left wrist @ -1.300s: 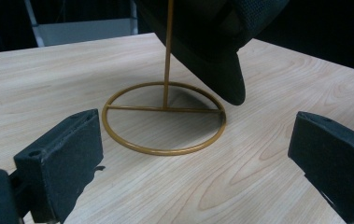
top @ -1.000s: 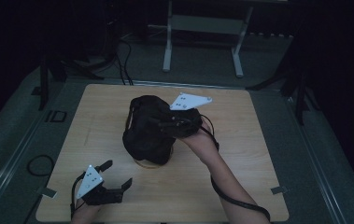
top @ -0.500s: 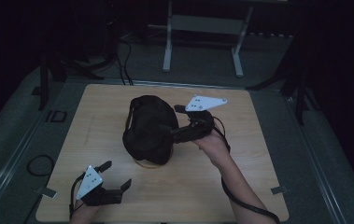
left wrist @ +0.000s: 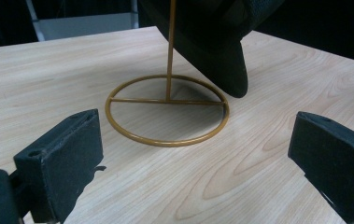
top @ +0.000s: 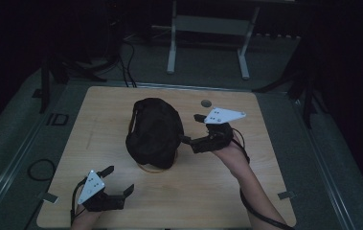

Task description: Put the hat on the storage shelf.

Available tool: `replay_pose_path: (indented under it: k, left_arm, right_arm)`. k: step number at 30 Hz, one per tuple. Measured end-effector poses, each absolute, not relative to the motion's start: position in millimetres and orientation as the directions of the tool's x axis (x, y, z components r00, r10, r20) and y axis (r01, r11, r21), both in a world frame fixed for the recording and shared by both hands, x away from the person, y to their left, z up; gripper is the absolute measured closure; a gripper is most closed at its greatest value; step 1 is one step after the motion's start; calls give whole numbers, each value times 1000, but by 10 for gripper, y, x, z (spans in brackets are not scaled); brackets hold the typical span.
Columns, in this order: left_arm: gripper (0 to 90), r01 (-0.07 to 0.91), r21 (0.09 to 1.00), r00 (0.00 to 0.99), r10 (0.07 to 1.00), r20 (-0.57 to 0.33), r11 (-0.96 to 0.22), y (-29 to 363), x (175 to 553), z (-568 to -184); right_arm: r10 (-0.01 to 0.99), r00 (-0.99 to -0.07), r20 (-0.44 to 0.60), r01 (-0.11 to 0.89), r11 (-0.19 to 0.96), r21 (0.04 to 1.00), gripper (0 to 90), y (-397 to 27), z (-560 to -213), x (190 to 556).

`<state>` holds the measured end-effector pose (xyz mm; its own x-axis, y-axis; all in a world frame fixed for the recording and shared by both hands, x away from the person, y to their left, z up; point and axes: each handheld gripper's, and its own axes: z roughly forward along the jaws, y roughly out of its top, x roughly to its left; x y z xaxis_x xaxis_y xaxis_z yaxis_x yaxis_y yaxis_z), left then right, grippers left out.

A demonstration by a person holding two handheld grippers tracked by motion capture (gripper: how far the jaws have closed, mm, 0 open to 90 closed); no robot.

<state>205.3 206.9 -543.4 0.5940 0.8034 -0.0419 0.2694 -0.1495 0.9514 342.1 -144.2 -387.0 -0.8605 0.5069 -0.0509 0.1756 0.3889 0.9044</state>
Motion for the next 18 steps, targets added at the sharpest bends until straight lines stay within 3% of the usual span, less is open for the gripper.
replay_pose_path:
  k: [18]
  left_arm:
    - [36, 272, 949, 604, 796, -41, -158, 2054, 2057, -5454]
  right_arm:
    - [562, -827, -8, 245, 373, 895, 136, -1938, -4313, 3365]
